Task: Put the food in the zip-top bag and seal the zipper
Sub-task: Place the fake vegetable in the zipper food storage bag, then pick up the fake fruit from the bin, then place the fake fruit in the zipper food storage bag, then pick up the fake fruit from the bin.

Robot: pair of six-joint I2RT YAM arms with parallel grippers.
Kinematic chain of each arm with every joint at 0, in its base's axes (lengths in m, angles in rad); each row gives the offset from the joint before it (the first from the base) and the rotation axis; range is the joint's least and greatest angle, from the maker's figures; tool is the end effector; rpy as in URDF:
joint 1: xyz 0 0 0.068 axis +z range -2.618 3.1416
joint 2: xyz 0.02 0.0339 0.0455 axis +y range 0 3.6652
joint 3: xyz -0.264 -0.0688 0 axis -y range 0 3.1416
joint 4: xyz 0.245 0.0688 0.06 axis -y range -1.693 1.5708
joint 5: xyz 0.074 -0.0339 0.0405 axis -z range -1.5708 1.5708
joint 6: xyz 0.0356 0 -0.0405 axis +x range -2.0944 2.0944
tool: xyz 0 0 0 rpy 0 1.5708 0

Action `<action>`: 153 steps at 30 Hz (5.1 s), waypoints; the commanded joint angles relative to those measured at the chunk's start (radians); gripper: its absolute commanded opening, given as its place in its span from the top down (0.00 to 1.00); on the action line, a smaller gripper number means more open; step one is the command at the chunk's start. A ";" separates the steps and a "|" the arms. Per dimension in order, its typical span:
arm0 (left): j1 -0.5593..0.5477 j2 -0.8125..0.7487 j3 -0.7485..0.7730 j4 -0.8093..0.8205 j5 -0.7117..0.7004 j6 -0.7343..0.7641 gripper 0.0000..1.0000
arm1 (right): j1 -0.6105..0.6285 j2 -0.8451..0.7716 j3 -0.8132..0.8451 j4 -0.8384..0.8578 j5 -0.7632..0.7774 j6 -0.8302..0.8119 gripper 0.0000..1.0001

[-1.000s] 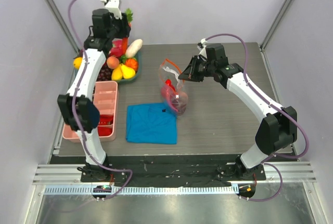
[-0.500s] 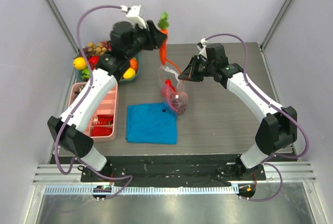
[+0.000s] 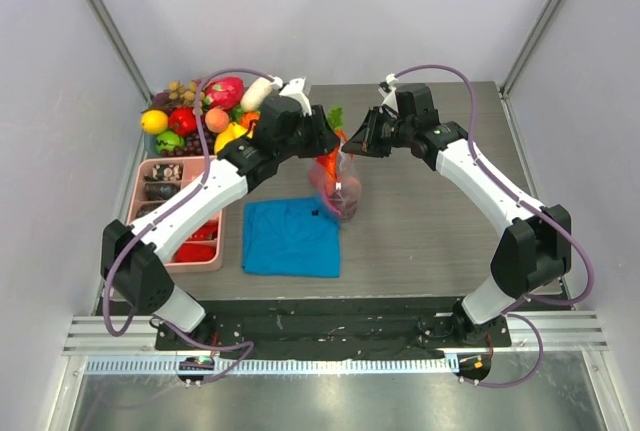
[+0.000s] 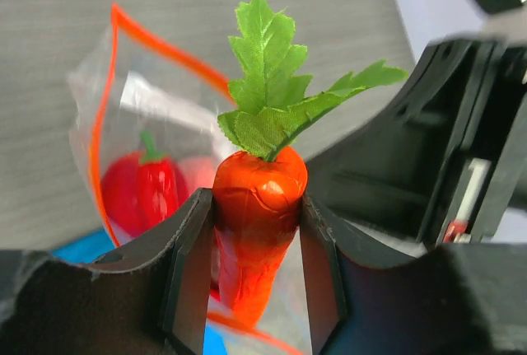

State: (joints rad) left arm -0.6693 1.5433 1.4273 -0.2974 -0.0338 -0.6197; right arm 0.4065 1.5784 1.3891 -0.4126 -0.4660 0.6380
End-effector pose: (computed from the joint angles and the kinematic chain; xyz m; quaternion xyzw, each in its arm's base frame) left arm 0.2857 -0.2245 0.3646 0.0115 0.8370 -0.3172 0.4457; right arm 0.3254 0.1575 0.3304 -0.0074 0.8677 0.4031 0.2908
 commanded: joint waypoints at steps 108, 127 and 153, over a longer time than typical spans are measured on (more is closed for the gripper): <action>0.056 0.075 0.111 -0.307 0.215 0.238 0.23 | -0.008 -0.026 -0.021 0.066 -0.013 -0.017 0.99; 0.719 0.044 0.194 -0.188 0.246 0.317 0.05 | -0.014 -0.050 -0.045 0.066 -0.020 -0.031 0.99; 1.073 0.551 0.510 -0.123 0.265 0.539 0.07 | -0.014 -0.023 -0.039 0.066 -0.022 -0.024 0.99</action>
State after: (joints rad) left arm 0.3969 2.0750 1.8809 -0.4946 0.2104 -0.0845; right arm 0.3950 1.5604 1.3403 -0.3820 -0.4816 0.6117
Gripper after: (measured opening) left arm 0.935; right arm 0.020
